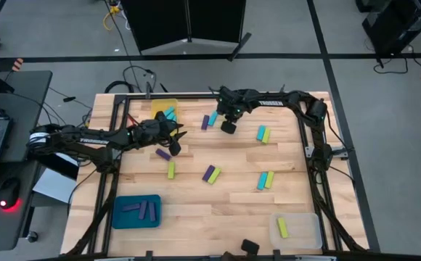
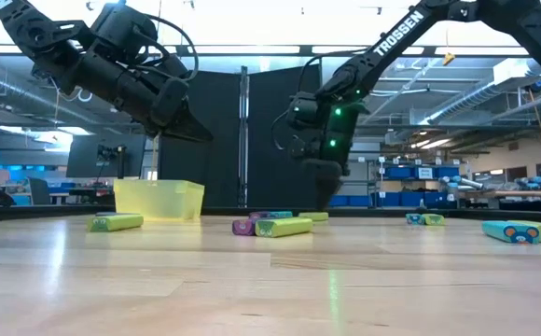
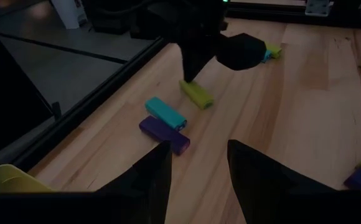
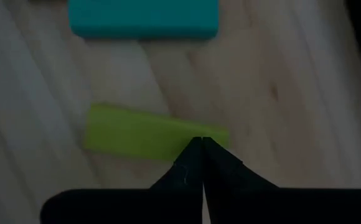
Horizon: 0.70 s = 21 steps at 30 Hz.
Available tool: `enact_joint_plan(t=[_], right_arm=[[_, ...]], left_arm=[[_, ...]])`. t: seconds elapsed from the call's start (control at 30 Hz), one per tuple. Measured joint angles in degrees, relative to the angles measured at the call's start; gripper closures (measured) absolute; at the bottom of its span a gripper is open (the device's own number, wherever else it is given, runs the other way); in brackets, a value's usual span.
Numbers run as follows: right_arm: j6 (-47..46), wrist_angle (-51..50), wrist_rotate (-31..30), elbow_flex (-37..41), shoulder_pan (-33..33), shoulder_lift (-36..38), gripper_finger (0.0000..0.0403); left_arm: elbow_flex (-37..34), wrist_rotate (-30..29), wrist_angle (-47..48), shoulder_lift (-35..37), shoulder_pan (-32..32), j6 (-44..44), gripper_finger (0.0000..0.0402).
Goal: Sort blocks
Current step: Put the green block into the transparent bin
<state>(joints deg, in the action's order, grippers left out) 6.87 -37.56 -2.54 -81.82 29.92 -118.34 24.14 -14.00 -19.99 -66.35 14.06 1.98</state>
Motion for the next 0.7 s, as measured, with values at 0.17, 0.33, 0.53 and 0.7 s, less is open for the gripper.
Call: enact_joint_plan(t=[0.17, 0.33, 0.53, 0.7], right_arm=[[-10.01, -2.76, -1.51, 0.12, -2.3, 0.57, 0.0392], [-7.59, -4.49, -4.4, 0.63, -4.44, 3.67, 0.0387], [12.98, -3.74, -5.45, 0.44, -5.76, 8.27, 0.0351], [23.69, -4.2, -1.84, 0.37, -6.79, 7.13, 0.0302]], left_arm=[[0.0, 0.0, 0.04, -0.02, 0.0, 0.12, 0.0239], [0.01, 0.0, 0.02, -0.02, 0.0, 0.13, 0.0239], [0.02, 0.74, 0.09, -0.02, 0.0, 0.15, 0.0239], [0.02, 1.03, 0.17, -0.02, 0.0, 0.16, 0.0239]])
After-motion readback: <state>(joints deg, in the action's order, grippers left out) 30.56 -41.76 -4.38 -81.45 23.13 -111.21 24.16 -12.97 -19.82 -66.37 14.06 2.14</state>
